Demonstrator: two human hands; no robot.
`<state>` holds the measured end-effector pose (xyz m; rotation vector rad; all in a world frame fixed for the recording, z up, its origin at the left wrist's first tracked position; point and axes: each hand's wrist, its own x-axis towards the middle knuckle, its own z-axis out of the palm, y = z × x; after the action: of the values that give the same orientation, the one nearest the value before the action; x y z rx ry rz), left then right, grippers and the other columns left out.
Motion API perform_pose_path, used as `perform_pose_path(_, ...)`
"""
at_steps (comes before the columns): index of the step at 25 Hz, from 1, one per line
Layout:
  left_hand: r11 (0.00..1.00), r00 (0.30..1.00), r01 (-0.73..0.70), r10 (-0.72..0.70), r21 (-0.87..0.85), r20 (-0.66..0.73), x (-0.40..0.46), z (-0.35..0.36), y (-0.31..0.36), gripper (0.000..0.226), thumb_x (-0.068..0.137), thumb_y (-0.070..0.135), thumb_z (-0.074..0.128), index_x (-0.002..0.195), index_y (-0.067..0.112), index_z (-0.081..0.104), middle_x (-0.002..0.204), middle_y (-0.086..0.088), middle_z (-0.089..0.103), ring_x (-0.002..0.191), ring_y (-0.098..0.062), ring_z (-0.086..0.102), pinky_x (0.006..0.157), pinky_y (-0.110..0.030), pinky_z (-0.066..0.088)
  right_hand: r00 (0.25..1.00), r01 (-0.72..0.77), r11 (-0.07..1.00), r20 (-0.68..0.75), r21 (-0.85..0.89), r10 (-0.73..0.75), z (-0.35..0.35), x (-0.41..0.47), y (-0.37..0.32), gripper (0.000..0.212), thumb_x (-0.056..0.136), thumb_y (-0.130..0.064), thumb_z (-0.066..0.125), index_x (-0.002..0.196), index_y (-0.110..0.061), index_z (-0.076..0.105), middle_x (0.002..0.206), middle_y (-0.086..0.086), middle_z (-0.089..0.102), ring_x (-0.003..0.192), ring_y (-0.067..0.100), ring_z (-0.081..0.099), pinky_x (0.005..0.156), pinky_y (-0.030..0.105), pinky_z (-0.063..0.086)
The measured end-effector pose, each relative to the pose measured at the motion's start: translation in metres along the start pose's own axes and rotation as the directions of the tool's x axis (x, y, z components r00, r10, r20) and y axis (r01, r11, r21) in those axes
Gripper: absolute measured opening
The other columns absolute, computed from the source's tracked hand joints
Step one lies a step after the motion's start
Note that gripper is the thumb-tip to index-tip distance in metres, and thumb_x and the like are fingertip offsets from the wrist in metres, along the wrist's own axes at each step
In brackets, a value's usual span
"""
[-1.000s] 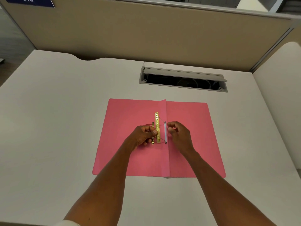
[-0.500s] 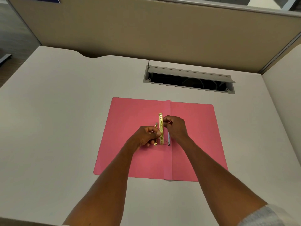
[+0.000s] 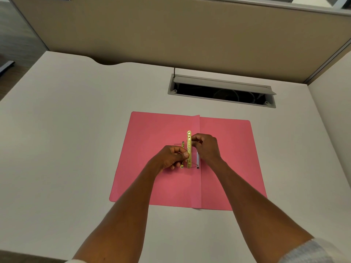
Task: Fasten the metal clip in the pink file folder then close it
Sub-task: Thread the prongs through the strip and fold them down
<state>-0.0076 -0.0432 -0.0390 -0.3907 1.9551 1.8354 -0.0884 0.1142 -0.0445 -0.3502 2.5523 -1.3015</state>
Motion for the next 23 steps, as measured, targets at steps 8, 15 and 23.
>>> perform_pose_path(8, 1.0, 1.0, -0.001, 0.001, 0.001, 0.014, 0.002, -0.001, -0.001, 0.01, 0.093, 0.019, 0.065, 0.085, 0.017, 0.07, 0.057, 0.008, 0.066, 0.044, -0.003, 0.051, 0.039, -0.016, 0.039, 1.0, 0.008, 1.0, -0.003, 0.017, -0.008, -0.001, 0.002, 0.001, 0.02, 0.085, -0.002, 0.066, 0.096, -0.014, 0.078, 0.081, -0.01, 0.07, 0.069, -0.015, 0.062, 0.062, 0.0, 0.042)
perform_pose_path(15, 1.0, 1.0, 0.011, -0.011, -0.011, 0.006, 0.005, -0.001, -0.004, 0.008, 0.092, 0.02, 0.067, 0.085, 0.017, 0.071, 0.057, 0.007, 0.067, 0.043, -0.003, 0.052, 0.038, -0.016, 0.038, 1.0, -0.025, 0.997, -0.016, 0.067, 0.026, -0.006, -0.004, -0.004, 0.028, 0.087, 0.0, 0.063, 0.11, -0.014, 0.071, 0.096, -0.007, 0.069, 0.083, -0.006, 0.06, 0.069, 0.0, 0.043)
perform_pose_path(23, 0.999, 1.0, 0.026, -0.026, 0.023, -0.009, 0.008, 0.004, -0.004, 0.009, 0.089, 0.022, 0.07, 0.082, 0.019, 0.073, 0.061, 0.006, 0.07, 0.044, -0.005, 0.051, 0.038, -0.017, 0.037, 0.975, -0.217, 0.974, -0.039, 0.057, 0.219, -0.004, -0.04, -0.009, 0.016, 0.086, -0.032, 0.066, 0.076, -0.021, 0.072, 0.071, -0.009, 0.071, 0.061, 0.001, 0.06, 0.055, 0.019, 0.04)
